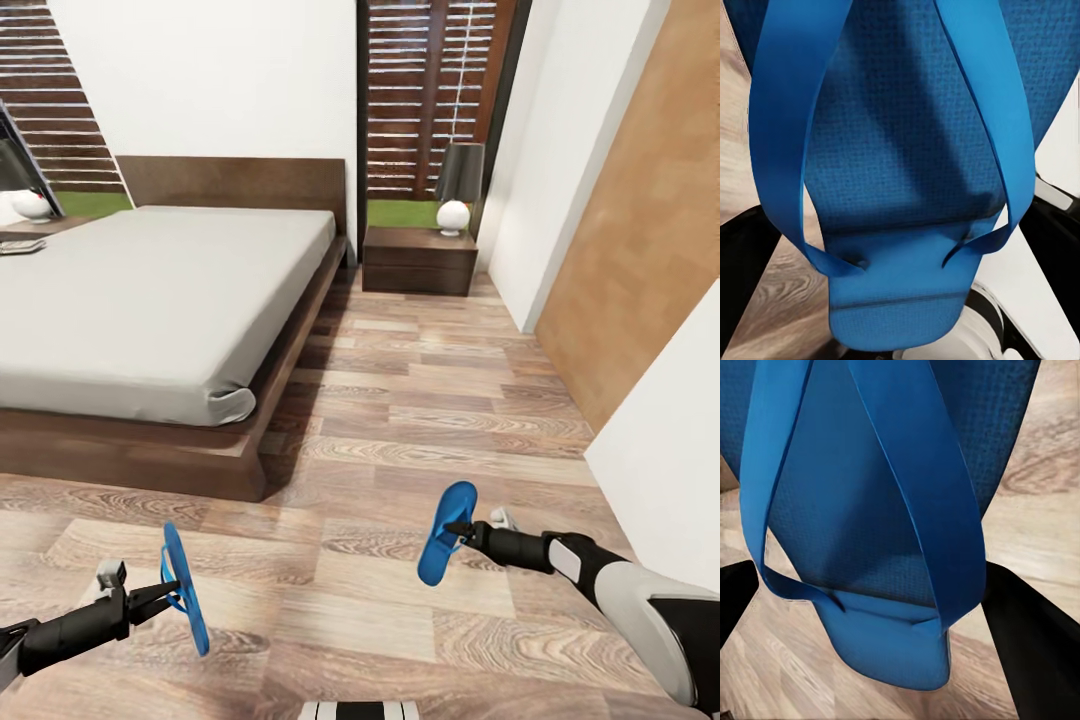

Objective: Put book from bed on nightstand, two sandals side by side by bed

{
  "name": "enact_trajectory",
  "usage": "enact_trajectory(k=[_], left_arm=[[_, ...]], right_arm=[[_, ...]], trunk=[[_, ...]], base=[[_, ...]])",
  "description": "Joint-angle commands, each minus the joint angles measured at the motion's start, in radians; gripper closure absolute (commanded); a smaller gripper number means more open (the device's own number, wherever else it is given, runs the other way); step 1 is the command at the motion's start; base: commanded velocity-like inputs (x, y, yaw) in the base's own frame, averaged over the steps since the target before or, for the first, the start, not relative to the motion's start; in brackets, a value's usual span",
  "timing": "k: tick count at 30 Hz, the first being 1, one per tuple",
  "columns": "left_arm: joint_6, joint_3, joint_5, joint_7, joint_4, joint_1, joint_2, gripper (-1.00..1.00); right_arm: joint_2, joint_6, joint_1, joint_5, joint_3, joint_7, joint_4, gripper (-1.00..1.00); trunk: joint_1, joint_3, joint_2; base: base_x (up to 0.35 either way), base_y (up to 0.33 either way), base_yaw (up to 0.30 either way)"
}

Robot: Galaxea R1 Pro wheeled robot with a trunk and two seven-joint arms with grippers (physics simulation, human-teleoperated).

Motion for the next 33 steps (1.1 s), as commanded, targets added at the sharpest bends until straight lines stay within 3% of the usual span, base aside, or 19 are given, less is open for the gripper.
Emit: enact_trajectory(k=[1,4,9,33], left_arm=[[0.011,-0.006,0.006,-0.003,0.0,0.0,0.0,1.0],[0.01,-0.006,0.006,-0.002,0.0,0.0,-0.001,1.0],[0.01,-0.006,0.006,-0.003,0.0,0.0,0.0,1.0],[0.012,-0.006,0.006,-0.004,0.002,0.0,0.005,1.0]], right_arm=[[-0.001,0.006,0.002,-0.021,0.005,0.003,0.003,1.0],[-0.002,0.002,0.012,-0.066,0.005,-0.003,0.003,1.0],[-0.003,-0.001,0.016,-0.091,0.005,-0.008,0.002,1.0],[-0.001,0.004,0.017,-0.092,0.006,-0.015,0.002,1.0]], trunk=[[-0.001,0.003,0.0],[-0.002,0.015,0.001],[-0.004,0.034,0.002],[-0.015,0.127,0.007]], base=[[0.0,0.0,0.0],[0.0,0.0,0.0],[0.0,0.0,0.0],[0.0,0.0,0.0]])
